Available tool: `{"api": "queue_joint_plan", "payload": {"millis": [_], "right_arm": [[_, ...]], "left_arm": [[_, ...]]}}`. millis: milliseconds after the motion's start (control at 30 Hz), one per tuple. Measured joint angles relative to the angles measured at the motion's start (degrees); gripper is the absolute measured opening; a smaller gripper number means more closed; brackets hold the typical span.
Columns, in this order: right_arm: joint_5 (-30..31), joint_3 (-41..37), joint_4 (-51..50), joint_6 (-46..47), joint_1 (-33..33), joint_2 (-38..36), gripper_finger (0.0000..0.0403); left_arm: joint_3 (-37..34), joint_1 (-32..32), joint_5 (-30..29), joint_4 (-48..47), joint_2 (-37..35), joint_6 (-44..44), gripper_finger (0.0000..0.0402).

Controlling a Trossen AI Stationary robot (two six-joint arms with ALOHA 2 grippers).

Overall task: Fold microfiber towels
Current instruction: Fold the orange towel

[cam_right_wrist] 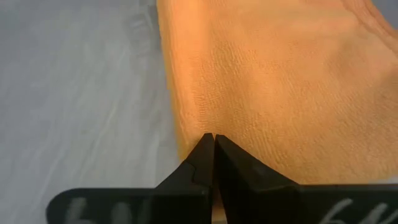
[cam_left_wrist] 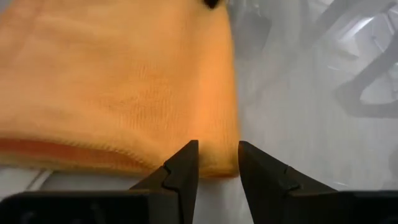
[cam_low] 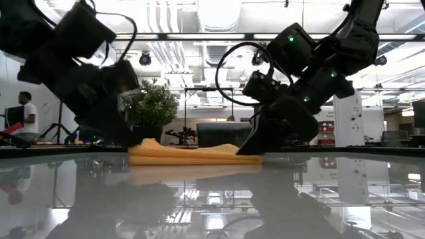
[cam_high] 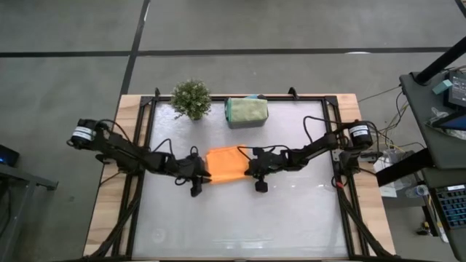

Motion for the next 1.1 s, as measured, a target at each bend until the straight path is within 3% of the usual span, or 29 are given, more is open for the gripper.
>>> {"api": "queue_joint_plan", "payload": {"millis": [200,467,667,1100], "right_arm": [[0.0,-0.1,-1.5,-0.6,0.0,-4.2,0.0009],[0.1,-0.1,-0.9,-9.2,-0.2,-10.7,0.0009],[0.0,-0.1,4.9,-17.7,-1.2,-11.4,0.0009],[0.0,-0.2,7.6,-19.1,-3.0,-7.5,0.0009]], "left_arm": [[0.0,0.1,-1.4,-6.6,-7.9,2.5,0.0098],[-0.1,1.1,-16.5,-6.0,-11.7,9.9,0.0098],[0.7,2.0,-16.6,-5.9,-10.0,3.4,0.0098],[5.2,2.0,-11.3,-6.4,-4.1,1.2,0.0098]]}}
